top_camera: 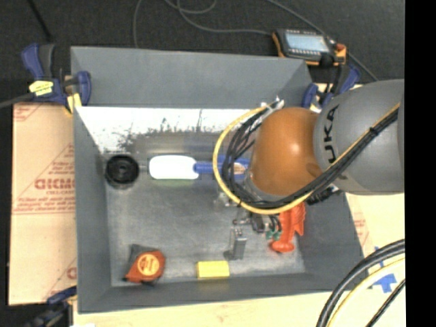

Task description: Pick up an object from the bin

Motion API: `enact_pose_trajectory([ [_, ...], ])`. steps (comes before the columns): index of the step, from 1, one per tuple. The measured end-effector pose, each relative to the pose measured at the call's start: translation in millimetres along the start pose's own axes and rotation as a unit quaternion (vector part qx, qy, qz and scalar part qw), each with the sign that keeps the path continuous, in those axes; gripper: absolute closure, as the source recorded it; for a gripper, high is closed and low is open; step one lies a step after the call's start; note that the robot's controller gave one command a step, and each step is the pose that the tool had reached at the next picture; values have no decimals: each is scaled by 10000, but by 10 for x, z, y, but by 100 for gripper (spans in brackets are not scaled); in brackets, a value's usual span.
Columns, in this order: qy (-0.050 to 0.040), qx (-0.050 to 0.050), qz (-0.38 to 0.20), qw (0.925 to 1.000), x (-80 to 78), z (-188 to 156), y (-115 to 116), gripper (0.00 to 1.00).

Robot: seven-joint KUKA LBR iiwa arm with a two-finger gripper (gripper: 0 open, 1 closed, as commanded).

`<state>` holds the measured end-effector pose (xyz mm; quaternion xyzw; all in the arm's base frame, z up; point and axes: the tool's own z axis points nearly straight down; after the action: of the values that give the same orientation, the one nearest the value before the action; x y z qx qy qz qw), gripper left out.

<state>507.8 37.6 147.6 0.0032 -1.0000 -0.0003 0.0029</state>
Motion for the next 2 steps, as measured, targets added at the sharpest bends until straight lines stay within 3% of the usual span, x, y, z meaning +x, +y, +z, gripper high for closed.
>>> enact_pose_trajectory([
  [1, -40, -2, 5, 10000, -19, -42, -1, 0],
  [2, -72, 3, -93, 9999, -1, 464, -535, 0],
])
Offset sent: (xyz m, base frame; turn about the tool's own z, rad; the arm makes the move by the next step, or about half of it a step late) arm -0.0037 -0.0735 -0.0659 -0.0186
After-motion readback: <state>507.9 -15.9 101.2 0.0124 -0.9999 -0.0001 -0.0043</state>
